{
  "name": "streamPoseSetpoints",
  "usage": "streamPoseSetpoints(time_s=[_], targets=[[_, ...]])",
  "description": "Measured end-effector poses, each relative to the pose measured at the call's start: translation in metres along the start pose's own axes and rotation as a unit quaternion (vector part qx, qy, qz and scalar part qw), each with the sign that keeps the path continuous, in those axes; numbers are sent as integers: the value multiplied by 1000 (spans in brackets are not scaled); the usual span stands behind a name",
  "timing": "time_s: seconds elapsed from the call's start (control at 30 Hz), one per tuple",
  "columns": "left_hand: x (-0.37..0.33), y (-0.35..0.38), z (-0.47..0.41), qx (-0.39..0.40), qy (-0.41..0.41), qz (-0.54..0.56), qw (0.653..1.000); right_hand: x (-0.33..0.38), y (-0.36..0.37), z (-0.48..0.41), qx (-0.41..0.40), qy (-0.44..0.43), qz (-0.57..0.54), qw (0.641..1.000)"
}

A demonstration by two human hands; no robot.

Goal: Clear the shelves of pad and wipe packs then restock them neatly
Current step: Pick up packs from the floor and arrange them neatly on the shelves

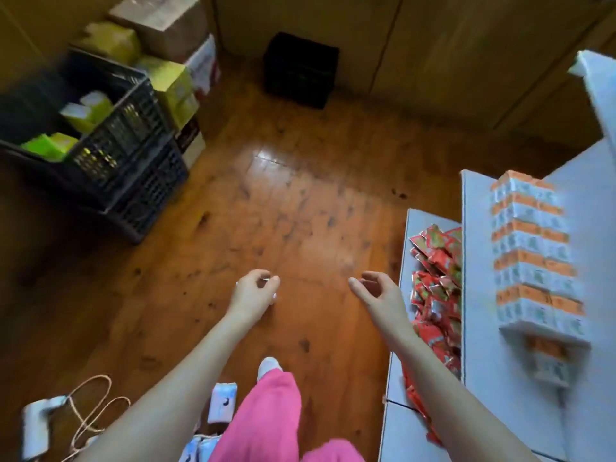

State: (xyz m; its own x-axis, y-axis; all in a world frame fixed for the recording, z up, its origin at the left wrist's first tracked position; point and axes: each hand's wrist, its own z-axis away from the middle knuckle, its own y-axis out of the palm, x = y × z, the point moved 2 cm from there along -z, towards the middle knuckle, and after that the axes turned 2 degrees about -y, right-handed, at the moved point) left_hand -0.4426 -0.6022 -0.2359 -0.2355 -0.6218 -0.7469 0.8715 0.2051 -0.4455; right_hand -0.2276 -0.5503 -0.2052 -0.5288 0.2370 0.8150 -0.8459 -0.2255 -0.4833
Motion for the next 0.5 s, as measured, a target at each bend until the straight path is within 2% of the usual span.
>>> streamPoseSetpoints(time_s=[0.13, 0.23, 0.37, 0.5], targets=[[35, -27, -44, -12, -58, -23, 998, 7, 61, -47, 62, -3, 52, 997], [77, -31, -74, -9, -120, -47, 992, -15, 110, -79, 117, 16, 99, 988], [141, -19, -122, 0, -179, -81, 981, -68, 173, -120, 176, 64, 164, 969], [225, 23, -193, -11, -217, -82, 973, -156, 257, -179, 244, 87, 237, 936]])
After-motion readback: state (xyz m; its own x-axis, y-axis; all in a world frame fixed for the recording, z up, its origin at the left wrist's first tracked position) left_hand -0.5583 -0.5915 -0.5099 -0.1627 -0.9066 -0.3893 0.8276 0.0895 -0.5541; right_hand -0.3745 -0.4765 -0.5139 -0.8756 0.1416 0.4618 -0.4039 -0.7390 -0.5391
